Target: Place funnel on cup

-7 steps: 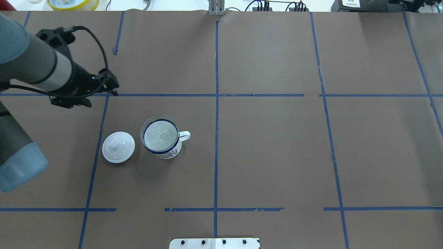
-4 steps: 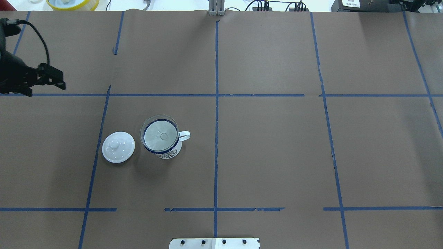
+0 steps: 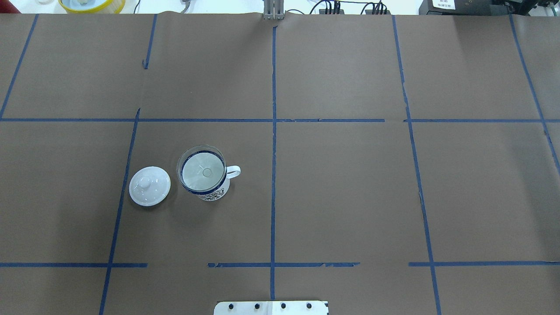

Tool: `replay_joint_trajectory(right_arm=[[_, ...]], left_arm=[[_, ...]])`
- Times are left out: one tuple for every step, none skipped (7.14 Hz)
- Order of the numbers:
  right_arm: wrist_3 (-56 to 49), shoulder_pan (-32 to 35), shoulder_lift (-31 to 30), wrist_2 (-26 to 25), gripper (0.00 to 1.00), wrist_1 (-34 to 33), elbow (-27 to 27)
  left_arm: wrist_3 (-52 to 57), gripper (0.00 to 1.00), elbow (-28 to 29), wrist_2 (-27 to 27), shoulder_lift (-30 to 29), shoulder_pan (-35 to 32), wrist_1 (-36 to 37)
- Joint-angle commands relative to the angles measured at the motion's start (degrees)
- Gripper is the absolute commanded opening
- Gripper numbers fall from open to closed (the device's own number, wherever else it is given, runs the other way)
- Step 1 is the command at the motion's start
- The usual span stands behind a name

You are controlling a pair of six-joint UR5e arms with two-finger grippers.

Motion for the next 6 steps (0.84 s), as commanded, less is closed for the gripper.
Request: replay_joint_trajectory(right_arm=[[0.0, 0.0, 0.0, 0.0, 1.0, 0.0, 0.04], [0.0, 0.0, 0.0, 0.0, 1.0, 0.0, 0.04], [0.0, 0.0, 0.0, 0.0, 1.0, 0.0, 0.04], [0.0, 0.0, 0.0, 0.0, 1.0, 0.0, 0.04], [0.0, 0.0, 0.0, 0.0, 1.0, 0.0, -0.05], [0.0, 0.0, 0.0, 0.0, 1.0, 0.0, 0.04]], left_arm=[[15.13, 1.0, 6.26, -0.56, 2.28, -7.7, 0.64], [15.07, 1.0, 6.71, -0.73, 1.58, -8.15, 0.73], [15.16, 1.0, 7.67, -0.82, 2.01, -8.16, 0.04], [13.5, 1.0, 8.12, -0.91, 1.66, -8.16, -0.32], [8.09, 1.0, 8.64, -1.17, 1.05, -8.07, -0.84], [5.95, 1.0, 9.0, -1.09, 1.13, -8.07, -3.9]])
